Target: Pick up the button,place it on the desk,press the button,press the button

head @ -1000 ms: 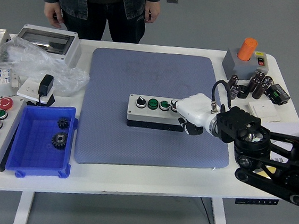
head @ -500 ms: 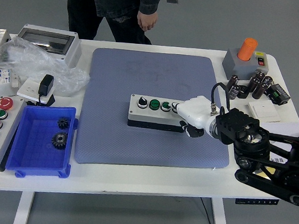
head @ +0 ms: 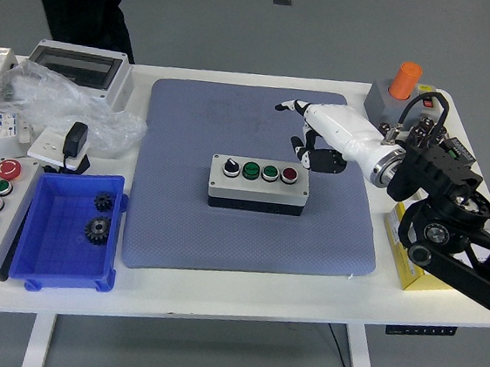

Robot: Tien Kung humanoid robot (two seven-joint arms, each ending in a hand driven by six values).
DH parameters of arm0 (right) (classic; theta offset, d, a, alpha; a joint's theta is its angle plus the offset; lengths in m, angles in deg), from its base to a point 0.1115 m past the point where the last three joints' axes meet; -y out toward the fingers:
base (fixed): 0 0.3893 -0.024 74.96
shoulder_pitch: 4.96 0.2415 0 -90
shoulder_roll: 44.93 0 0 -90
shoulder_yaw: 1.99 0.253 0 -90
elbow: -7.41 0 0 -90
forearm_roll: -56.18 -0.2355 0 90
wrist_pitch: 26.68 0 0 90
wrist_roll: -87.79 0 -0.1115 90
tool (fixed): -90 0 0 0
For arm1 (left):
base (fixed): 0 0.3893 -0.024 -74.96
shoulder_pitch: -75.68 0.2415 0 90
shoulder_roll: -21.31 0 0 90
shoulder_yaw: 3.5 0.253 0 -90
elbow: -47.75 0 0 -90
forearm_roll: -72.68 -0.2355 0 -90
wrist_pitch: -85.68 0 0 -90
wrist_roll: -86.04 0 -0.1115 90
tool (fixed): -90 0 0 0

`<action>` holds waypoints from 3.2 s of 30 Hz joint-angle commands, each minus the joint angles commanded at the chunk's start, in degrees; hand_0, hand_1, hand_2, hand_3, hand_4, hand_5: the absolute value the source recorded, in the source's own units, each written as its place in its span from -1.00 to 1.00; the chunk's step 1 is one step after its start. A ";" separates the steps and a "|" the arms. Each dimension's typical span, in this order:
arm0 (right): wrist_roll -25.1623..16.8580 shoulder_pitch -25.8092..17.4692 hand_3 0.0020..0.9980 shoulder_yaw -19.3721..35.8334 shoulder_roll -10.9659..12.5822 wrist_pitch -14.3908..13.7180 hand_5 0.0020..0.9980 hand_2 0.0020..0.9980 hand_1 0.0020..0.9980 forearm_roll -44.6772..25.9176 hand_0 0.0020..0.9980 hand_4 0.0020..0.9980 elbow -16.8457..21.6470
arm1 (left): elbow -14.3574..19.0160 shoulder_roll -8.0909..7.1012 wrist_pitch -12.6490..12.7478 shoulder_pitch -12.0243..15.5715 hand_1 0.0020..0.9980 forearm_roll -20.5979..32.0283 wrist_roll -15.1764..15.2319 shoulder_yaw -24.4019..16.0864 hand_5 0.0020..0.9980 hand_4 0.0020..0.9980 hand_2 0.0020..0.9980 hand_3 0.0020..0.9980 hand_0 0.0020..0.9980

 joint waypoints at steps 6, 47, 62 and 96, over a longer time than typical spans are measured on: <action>-2.78 -2.50 0.73 2.67 -0.51 -1.68 -0.30 0.03 -0.03 -1.39 -0.02 0.60 -2.27 | 0.00 0.01 -0.06 -0.05 0.32 0.09 0.02 0.16 -0.29 0.41 0.26 0.37 0.24; -17.06 -14.41 1.00 26.00 -1.86 -6.71 0.72 1.00 1.00 -15.26 1.00 1.00 -3.18 | 0.10 -0.23 -0.36 -0.80 0.32 -0.10 0.05 0.39 -0.30 0.41 0.26 0.37 0.24; -34.27 -22.60 0.61 35.97 -6.48 -0.21 0.85 0.50 0.43 -45.52 0.56 1.00 -11.79 | 0.16 -0.26 -0.55 -0.55 0.32 -1.10 -0.16 -0.99 -0.31 0.41 0.25 0.37 0.24; -34.50 -21.72 0.63 28.37 -9.30 19.53 0.98 0.67 0.62 -90.45 0.75 1.00 -17.39 | 0.03 -0.04 -0.65 -0.40 0.32 -0.78 -0.16 -0.38 -0.32 0.41 0.25 0.38 0.24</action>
